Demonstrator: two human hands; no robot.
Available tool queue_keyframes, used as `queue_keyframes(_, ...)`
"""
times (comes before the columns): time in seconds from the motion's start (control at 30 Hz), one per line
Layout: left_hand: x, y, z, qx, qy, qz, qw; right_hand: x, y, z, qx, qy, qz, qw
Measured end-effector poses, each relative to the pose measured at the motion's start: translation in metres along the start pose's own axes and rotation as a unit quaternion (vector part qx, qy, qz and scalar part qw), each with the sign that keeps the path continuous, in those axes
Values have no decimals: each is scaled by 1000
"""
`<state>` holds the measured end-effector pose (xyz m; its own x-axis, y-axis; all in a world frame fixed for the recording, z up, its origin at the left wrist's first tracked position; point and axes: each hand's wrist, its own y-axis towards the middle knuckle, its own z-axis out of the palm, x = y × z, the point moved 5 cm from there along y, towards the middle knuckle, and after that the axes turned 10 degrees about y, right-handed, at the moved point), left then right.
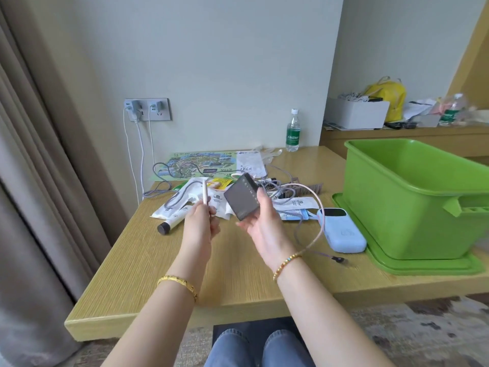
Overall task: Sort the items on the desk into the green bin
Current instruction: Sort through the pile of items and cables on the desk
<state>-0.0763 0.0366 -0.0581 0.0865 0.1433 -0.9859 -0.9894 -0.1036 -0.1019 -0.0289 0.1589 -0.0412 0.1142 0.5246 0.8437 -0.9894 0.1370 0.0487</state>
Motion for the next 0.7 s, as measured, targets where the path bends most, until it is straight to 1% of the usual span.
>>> queue_keyframes(0.03,-11,-6,17,22,-1,18,1000,18,-1,-1,15,93,-1,996)
queue_keyframes(0.07,-23,-13,35,48,6,39,998,40,-3,-4,22,154,-14,988)
queue_keyframes(0.1,-35,-21,54,78,10,61,995,64,-7,-9,25,187,-36,981)
queue_keyframes(0.13,-48,-30,74,108,9,80,991,90,-12,-14,25,187,-68,980)
queue_keyframes(0.17,-59,-39,95,135,5,94,986,116,-18,-20,19,158,-107,981)
queue_keyframes(0.2,-69,-49,117,160,4,105,981,140,-25,-28,-1,90,-151,984)
queue_keyframes(0.23,-78,-60,139,188,6,112,976,163,-33,-37,-41,-10,-192,980)
queue_keyframes(0.27,-85,-71,160,219,11,115,969,183,-41,-47,-95,-116,-226,963)
queue_keyframes(0.3,-91,-81,183,253,21,114,960,200,-48,-58,-148,-201,-251,935)
queue_keyframes(0.37,-100,-100,225,320,44,99,941,224,-59,-85,-216,-306,-271,887)
queue_keyframes(0.4,-105,-107,242,337,56,98,935,234,-62,-99,-242,-352,-271,863)
queue_keyframes(0.47,-116,-115,270,333,115,139,926,248,-69,-126,-301,-459,-249,798)
queue_keyframes(0.5,-122,-117,281,321,170,175,915,254,-73,-136,-327,-508,-231,762)
queue_keyframes(0.53,-125,-119,291,308,235,210,898,258,-77,-145,-345,-549,-213,731)
queue_keyframes(0.57,-126,-120,299,297,297,236,876,261,-79,-152,-353,-577,-199,709)
queue_keyframes(0.63,-120,-118,310,293,399,254,831,265,-81,-164,-353,-608,-174,690)
queue_keyframes(0.7,-111,-116,316,306,467,263,786,265,-79,-174,-346,-622,-158,684)
